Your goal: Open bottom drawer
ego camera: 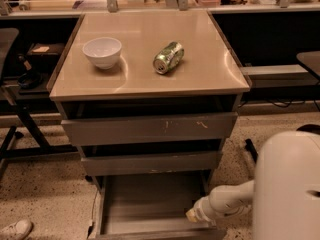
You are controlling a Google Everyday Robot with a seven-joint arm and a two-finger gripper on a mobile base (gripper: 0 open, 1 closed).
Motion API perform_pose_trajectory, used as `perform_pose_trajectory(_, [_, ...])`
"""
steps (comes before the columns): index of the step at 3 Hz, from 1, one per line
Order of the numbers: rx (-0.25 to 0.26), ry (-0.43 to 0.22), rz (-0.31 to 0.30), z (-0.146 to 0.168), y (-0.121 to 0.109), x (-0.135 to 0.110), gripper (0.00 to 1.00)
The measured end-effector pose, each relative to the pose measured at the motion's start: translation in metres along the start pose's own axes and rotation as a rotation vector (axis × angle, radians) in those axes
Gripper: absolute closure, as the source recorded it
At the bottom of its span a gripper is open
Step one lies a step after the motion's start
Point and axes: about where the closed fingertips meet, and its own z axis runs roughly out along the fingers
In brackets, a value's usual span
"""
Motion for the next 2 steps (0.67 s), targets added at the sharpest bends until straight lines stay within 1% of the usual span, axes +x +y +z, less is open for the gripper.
perform_pose_trajectory(1, [0.15, -0.069, 0.136, -0.054, -0.006, -0.041, 1.0])
perform_pose_trajectory(2, [0.227, -0.121, 0.169, -0.084, -0.011, -0.06, 0.82])
